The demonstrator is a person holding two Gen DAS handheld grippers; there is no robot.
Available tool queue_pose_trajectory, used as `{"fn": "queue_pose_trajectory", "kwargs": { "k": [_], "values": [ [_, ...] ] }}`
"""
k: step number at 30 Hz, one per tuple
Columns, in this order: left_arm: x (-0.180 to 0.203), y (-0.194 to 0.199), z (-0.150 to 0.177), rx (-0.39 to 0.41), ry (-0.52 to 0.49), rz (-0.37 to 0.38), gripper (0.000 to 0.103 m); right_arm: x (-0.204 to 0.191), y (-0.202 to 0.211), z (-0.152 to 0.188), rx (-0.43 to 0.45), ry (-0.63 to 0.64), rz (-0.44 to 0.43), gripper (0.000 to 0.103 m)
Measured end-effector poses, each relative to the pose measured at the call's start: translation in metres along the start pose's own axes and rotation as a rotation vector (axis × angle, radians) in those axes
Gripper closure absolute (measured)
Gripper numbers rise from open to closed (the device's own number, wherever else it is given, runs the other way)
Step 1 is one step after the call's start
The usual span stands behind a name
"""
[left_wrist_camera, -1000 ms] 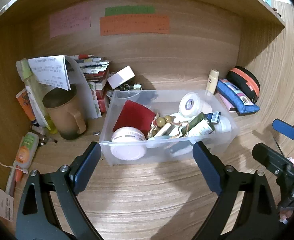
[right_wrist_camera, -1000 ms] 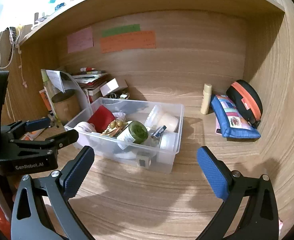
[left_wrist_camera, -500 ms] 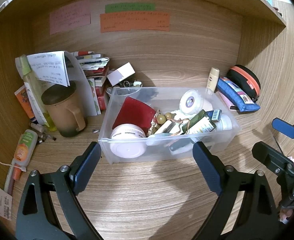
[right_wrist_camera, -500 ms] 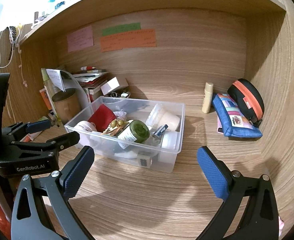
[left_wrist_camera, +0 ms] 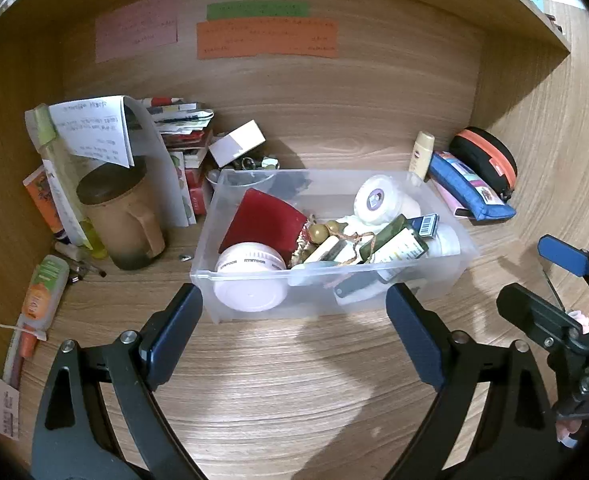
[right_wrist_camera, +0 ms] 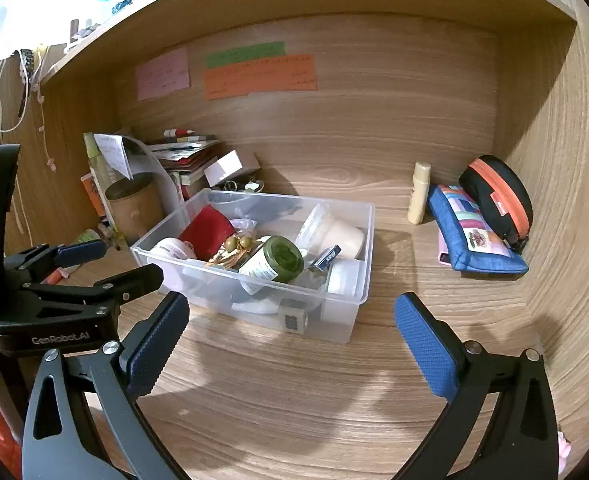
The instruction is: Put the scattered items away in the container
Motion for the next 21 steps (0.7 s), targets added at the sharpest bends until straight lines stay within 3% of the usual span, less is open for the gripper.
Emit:
{"fn": "queue_pose_trajectory", "kwargs": {
  "k": [21],
  "values": [
    [-0.003, 0.0026, -0.0002, 0.012, 0.005, 0.039, 0.009, -0.0003, 0.0027, -0.0015, 0.004, 0.009, -0.001, 0.0]
  ]
}}
Point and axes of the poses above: each gripper's, at about its wrist camera, not at the fingertips, and y roughly against the way its jaws point, x to its right, z to its underside, the point moved 1 cm from there along -y, roughly the way its jaws point, and after that the axes turned 9 degrees about -y, right-handed, at the moved point
